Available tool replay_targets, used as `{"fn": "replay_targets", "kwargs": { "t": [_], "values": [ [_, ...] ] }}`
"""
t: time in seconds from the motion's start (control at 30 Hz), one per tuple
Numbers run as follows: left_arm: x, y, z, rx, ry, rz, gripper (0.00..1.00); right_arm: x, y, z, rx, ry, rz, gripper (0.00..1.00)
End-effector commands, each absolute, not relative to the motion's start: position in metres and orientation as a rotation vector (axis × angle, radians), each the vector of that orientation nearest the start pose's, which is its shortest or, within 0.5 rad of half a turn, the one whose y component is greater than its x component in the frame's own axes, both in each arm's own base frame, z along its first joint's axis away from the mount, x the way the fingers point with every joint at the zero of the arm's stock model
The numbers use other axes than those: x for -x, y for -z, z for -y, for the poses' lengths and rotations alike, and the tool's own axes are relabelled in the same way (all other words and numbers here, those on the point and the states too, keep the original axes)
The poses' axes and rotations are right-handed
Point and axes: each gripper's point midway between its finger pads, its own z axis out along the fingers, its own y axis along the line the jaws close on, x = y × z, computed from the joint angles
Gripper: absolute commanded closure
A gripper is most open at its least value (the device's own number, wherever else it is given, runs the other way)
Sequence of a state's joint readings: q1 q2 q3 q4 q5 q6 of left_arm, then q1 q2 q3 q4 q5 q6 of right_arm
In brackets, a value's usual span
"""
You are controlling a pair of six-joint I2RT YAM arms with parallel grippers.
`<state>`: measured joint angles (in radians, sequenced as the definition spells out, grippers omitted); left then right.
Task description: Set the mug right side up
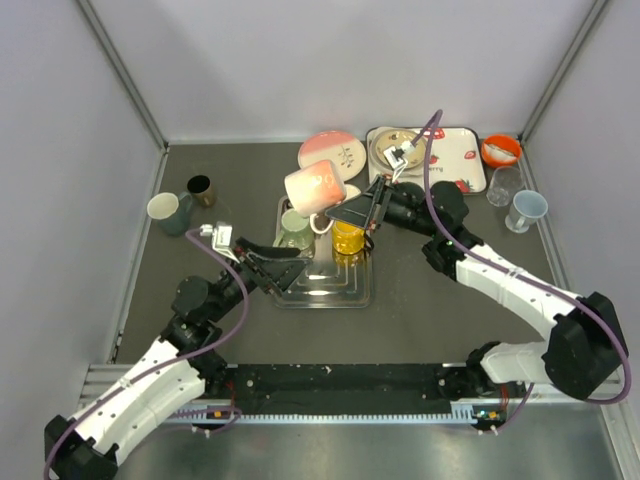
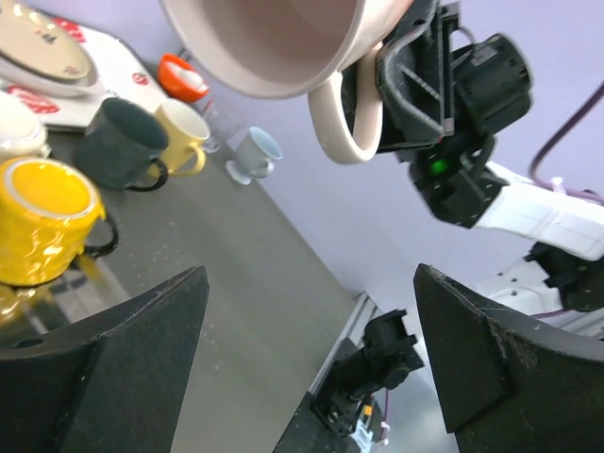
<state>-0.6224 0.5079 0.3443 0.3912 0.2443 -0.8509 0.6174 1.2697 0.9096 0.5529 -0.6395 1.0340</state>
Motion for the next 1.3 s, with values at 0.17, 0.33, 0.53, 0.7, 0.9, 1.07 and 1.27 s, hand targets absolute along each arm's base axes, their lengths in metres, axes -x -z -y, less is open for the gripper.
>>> {"fn": "replay_targets", "kwargs": {
  "t": [0.17,0.33,0.53,0.7,0.9,1.07,1.27],
  "values": [
    [-0.175,-0.361,0.228,-0.140,1.509,-1.234,0.04,-0.211,-0.403,-0.322,0.409,-1.856,-1.394,1.00],
    [-0.184,-0.368,0.239,-0.139,1.557,-1.224,0.06,-0.209,-0.388,-0.325,0.433,-1.815,-1.440,1.00],
    [-0.194,-0.373,0.249,-0.114,1.615,-1.219,0.21,-0.205,-0.377,-0.328,0.455,-1.792,-1.469,1.00],
    [-0.198,-0.380,0.252,-0.096,1.662,-1.175,0.39,-0.203,-0.374,-0.330,0.468,-1.791,-1.474,1.00],
    [-0.201,-0.396,0.251,-0.066,1.706,-1.100,0.51,-0.199,-0.372,-0.330,0.483,-1.805,-1.467,1.00],
    [-0.200,-0.408,0.251,-0.057,1.764,-1.045,0.56,-0.196,-0.371,-0.331,0.474,-1.839,-1.463,1.00],
    [-0.192,-0.416,0.256,-0.104,1.854,-0.982,0.60,-0.193,-0.368,-0.334,0.475,-1.872,-1.466,1.00]
  ]
}}
